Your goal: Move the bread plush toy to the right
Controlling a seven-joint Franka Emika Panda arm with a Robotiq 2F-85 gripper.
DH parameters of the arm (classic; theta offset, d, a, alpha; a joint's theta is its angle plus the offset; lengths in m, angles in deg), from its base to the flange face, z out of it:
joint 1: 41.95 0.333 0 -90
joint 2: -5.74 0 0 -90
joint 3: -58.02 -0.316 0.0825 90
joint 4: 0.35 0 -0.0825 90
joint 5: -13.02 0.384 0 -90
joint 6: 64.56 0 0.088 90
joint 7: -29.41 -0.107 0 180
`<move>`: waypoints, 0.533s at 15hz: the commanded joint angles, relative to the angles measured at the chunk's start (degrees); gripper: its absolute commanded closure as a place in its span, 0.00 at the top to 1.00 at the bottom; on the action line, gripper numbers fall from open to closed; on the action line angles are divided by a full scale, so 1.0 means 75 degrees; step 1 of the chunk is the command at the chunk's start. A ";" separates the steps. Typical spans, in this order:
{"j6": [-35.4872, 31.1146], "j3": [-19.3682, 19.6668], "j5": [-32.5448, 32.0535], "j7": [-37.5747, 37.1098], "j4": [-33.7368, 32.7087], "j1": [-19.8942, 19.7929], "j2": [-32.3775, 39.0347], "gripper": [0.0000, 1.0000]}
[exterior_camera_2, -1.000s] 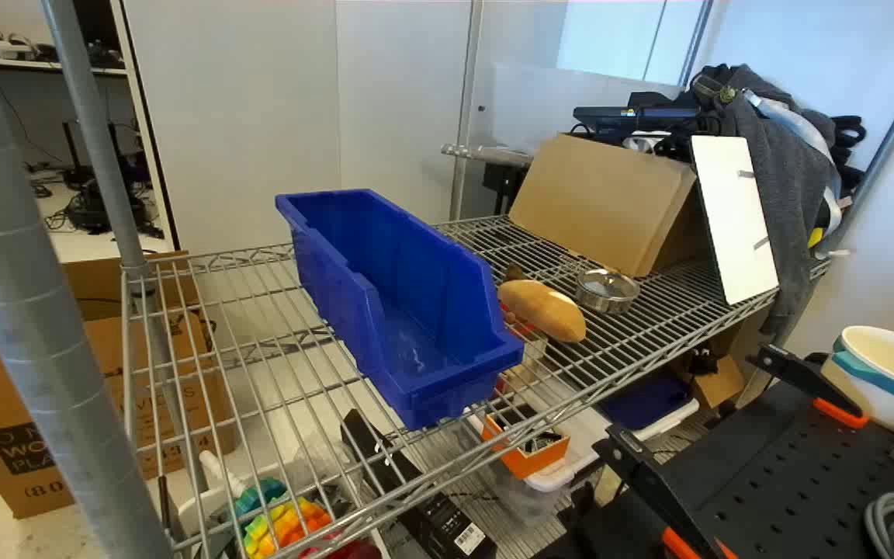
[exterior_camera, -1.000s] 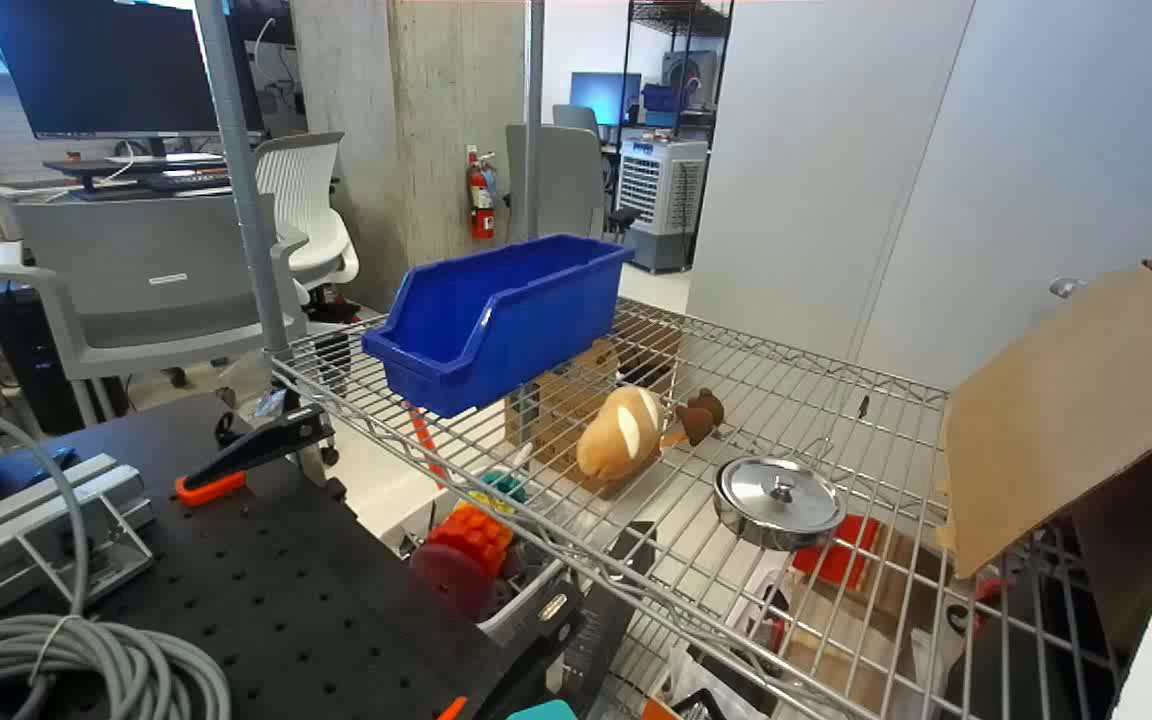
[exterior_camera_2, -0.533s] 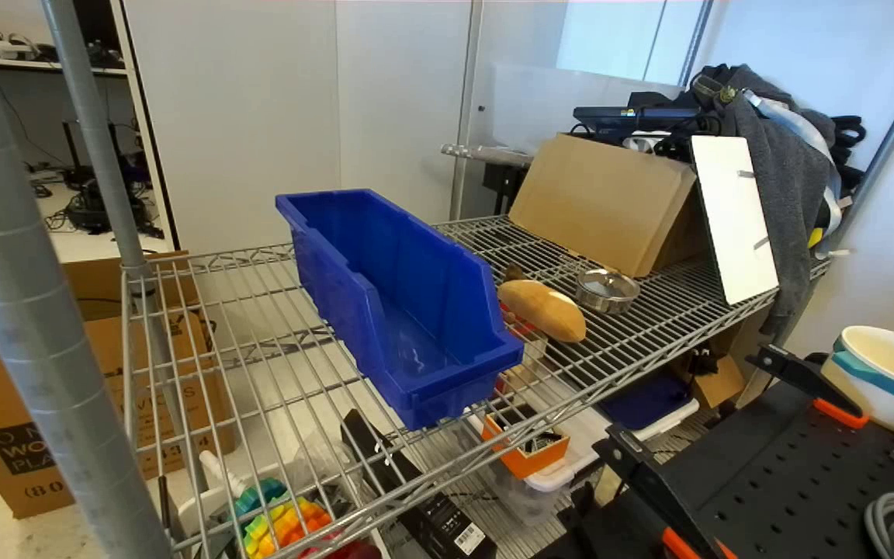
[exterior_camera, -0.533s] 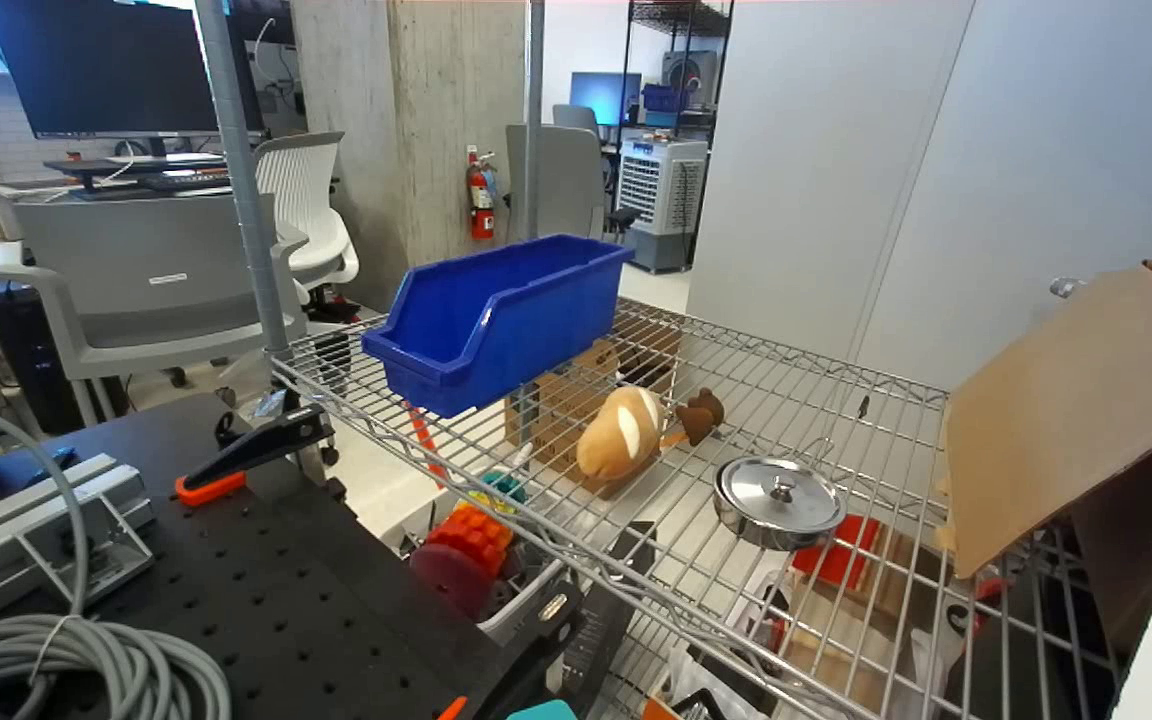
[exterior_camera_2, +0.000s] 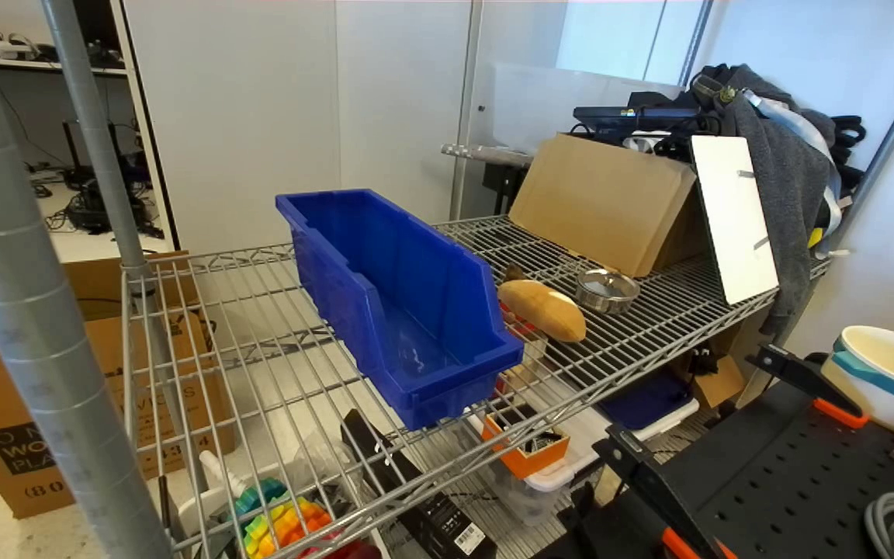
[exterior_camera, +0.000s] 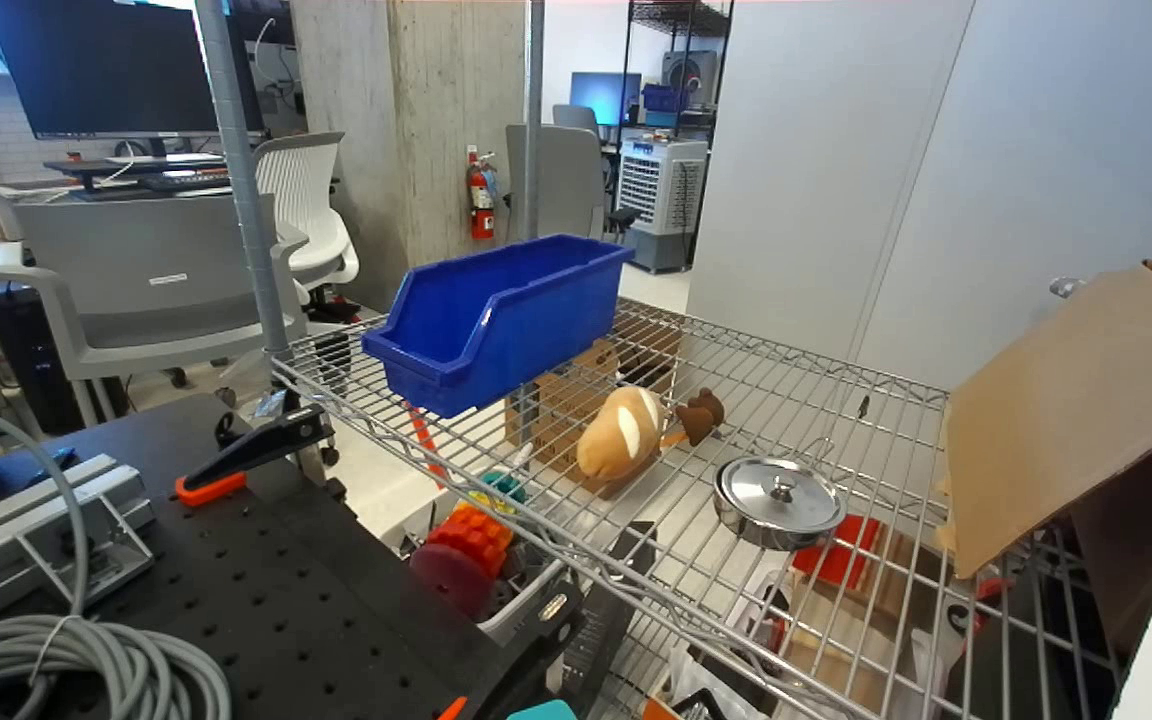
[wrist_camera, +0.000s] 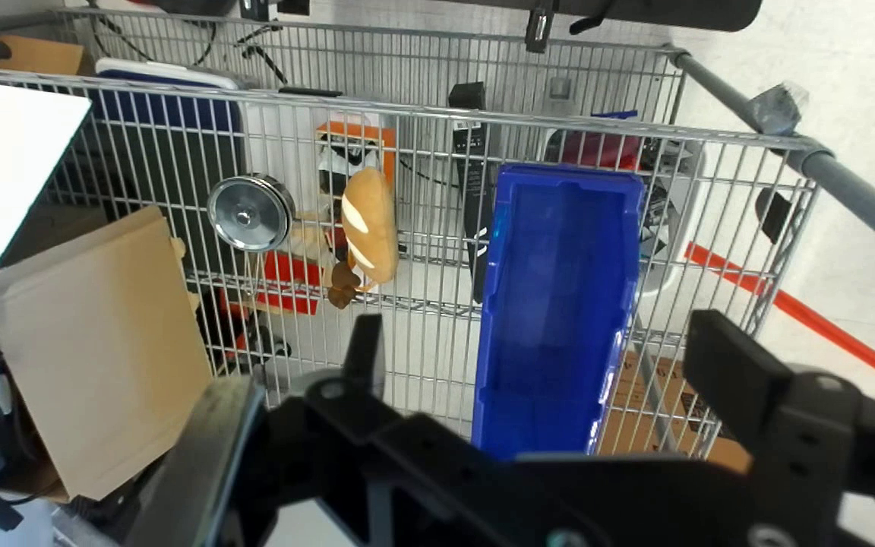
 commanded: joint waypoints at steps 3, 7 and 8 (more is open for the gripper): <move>-0.1878 0.0938 -0.0197 0.0854 0.0389 -0.0112 0.1201 1.00; -0.3323 0.1747 -0.0261 0.1835 0.0660 -0.0455 0.2487 1.00; -0.3468 0.1928 -0.0212 0.2077 0.0615 -0.0532 0.2813 1.00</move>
